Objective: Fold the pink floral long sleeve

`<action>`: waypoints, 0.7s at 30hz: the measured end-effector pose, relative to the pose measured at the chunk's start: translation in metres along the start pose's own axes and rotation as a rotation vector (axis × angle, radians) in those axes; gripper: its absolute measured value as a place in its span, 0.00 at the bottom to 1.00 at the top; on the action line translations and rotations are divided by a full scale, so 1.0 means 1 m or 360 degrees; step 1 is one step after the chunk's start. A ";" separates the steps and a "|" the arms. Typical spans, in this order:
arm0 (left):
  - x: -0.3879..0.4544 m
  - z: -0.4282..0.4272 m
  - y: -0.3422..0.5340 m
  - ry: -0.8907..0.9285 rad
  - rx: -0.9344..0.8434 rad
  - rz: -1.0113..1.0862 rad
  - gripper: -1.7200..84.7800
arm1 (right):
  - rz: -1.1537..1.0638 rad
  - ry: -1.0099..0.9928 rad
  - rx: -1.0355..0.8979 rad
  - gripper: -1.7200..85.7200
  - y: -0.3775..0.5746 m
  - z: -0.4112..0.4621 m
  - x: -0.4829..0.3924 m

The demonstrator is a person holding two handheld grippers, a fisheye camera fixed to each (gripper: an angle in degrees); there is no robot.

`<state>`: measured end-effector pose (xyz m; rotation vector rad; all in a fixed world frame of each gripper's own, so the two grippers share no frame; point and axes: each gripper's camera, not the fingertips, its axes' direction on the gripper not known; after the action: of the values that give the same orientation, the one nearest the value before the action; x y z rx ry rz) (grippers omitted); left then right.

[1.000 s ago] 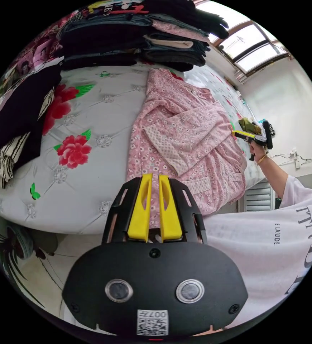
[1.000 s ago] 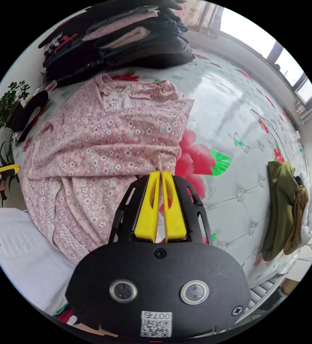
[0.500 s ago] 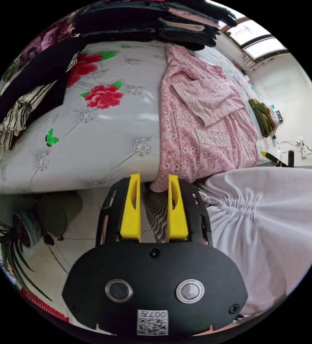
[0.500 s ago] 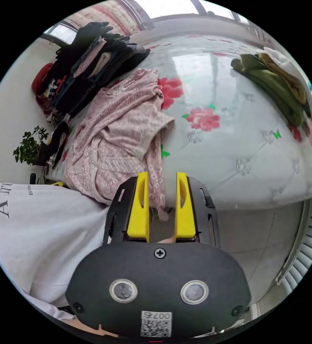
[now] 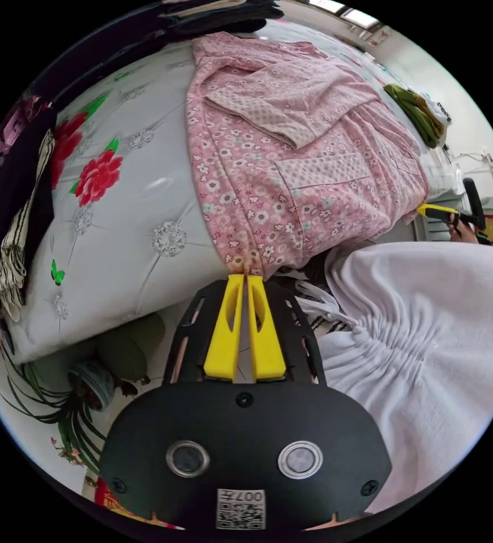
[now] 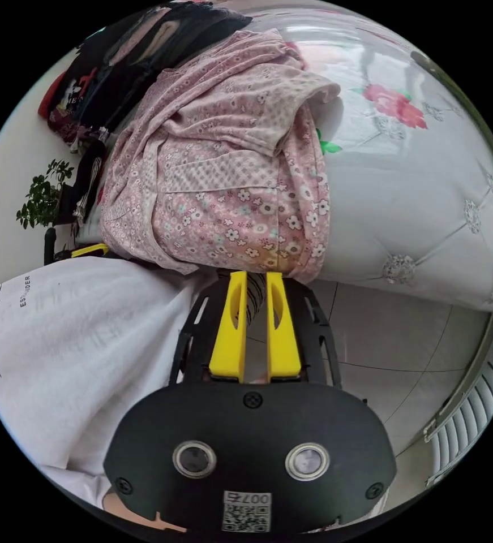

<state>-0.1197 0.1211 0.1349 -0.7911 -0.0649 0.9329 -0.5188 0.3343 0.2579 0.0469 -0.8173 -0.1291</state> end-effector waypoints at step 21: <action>-0.023 0.001 -0.040 0.0149 -0.0233 0.0041 0.08 | 0.0048 -0.0067 -0.0258 0.10 -0.024 -0.012 0.092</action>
<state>-0.1069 0.0907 0.1671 -0.9724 -0.0417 0.9219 -0.4497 0.2985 0.3140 -0.1211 -0.8470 -0.1679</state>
